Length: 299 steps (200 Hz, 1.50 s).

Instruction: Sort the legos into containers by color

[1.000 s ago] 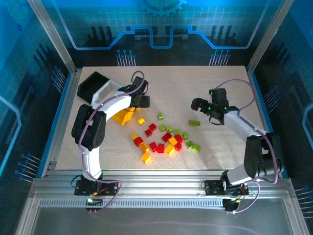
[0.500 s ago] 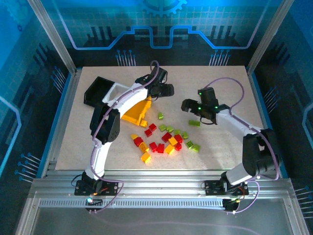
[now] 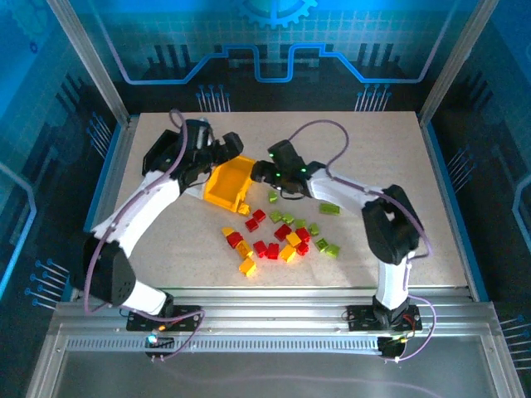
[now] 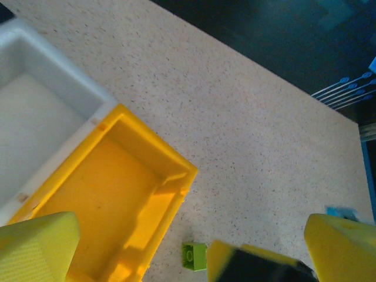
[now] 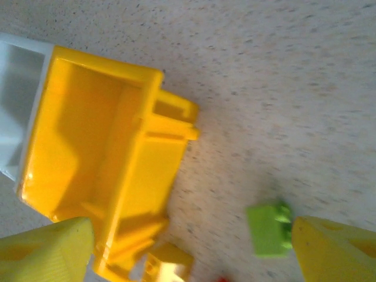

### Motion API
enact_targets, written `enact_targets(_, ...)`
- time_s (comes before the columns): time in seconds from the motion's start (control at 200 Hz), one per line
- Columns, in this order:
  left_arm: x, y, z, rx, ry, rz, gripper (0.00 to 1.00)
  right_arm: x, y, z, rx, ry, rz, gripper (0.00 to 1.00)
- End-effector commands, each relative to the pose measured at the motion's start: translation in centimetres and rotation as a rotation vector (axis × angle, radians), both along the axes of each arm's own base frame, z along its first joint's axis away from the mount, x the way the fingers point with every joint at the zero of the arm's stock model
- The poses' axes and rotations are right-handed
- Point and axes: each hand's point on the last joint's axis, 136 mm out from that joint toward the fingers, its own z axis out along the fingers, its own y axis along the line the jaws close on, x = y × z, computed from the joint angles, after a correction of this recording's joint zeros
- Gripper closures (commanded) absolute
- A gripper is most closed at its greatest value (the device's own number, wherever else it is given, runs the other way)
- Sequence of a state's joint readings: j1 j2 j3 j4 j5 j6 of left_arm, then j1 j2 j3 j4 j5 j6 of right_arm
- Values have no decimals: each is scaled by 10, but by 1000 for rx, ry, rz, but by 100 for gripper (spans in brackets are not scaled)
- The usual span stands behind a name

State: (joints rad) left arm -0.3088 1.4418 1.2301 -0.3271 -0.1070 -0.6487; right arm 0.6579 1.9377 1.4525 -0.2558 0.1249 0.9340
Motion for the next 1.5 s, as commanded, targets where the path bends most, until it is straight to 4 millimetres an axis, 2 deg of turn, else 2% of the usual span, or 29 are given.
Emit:
enact_targets(0.0,-11,7,-2,21,-41,18,1,9,19,-11,-4,54,-63,15)
enact_targets(0.13,-24,11,0,20,-63,14,1,14,39,-29,-18,100,-80,19)
enact_targets(0.27,-32,11,-2,2,-73,6,1,15,50,-45,-67,149,-91,27)
enact_targets(0.405,-36,13,-1,13,-81,3,1,17,58,-54,-95,174,-81,38)
enact_targets(0.44,-36,14,0,17,-82,3,1,19,60,-48,-91,170,-78,42)
enact_targets(0.45,-37,14,0,17,-81,3,1,19,60,-58,-103,182,-77,43)
enact_targets(0.465,-37,14,1,18,-84,5,1,19,60,-61,-110,187,-75,45)
enact_targets(0.665,-38,16,3,21,-89,7,1,31,63,-59,-159,178,-39,64)
enact_targets(0.926,-39,20,1,29,-81,26,1,60,62,-50,-143,152,10,83)
enact_targets(1.126,-41,18,-3,20,-64,24,1,87,32,-38,-153,124,9,100)
enact_targets(1.326,-42,14,-10,2,-41,11,1,115,-9,-19,-151,91,-4,100)
enact_targets(1.491,-44,12,-12,-14,-28,5,1,134,-51,-4,-151,77,-23,100)
